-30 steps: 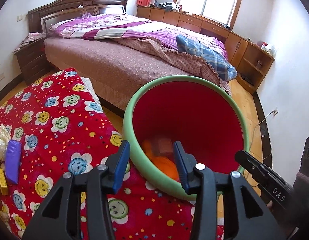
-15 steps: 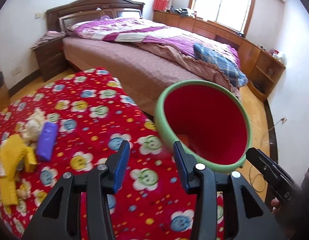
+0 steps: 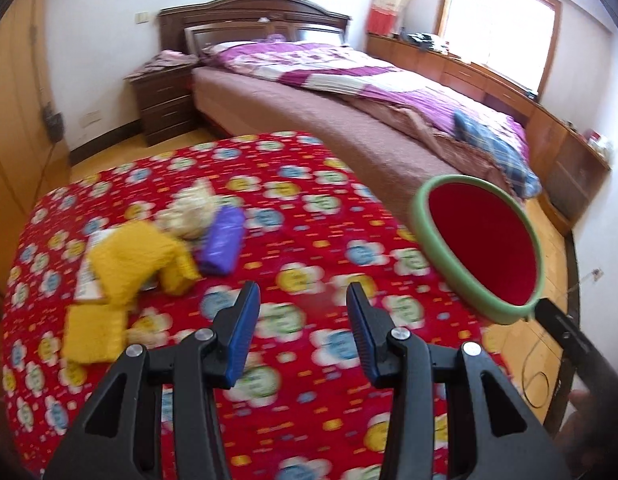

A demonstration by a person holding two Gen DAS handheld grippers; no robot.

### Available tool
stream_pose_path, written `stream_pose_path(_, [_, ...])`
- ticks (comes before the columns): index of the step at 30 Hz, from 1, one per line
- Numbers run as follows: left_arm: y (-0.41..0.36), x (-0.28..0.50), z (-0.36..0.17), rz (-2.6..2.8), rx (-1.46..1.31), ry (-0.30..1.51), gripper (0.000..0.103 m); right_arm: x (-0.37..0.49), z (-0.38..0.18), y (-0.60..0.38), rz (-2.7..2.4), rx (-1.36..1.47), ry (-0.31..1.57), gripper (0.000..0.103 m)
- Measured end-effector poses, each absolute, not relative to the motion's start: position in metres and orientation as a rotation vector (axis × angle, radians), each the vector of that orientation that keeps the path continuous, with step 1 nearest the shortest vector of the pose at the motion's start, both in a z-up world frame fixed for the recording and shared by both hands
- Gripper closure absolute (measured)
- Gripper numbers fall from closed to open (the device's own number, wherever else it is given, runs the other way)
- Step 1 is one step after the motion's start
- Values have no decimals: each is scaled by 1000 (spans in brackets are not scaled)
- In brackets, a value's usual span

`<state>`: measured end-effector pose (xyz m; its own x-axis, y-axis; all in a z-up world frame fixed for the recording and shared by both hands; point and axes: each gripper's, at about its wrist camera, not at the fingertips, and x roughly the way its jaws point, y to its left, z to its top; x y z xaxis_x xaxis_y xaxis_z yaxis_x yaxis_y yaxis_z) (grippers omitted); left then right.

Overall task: Collect trash
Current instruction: 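Move both open grippers back over the remaining trash on the bed, then grasp the yellow foam fruit net with the left gripper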

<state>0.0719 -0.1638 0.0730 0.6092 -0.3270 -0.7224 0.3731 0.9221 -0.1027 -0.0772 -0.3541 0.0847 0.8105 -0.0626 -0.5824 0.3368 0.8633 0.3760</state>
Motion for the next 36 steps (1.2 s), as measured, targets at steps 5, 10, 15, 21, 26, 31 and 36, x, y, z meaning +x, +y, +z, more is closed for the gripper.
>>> stream_pose_path(5, [-113,82,67,-287,24,839,58,-72,83,-341,-194,482,612,40])
stream_pose_path(10, [-63,95,58,-175,13,863,55,-66,80,-329,-173,481,634,40])
stream_pose_path(15, [-28,109,40,-102,13,904,49,-61,78,-317,-159,469,654,40])
stream_pose_path(21, [-2,124,13,-44,-19,972,49,-57,75,-304,-144,447,678,40])
stream_pose_path(26, [7,124,2,-49,-78,973,41,-55,73,-297,-142,428,688,40])
stream_pose_path(31, [7,127,-1,-72,-128,966,41,-52,70,-291,-135,420,701,40])
stream_pose_path(36, [4,127,-3,-117,-175,943,57,-45,67,-280,-116,394,722,40])
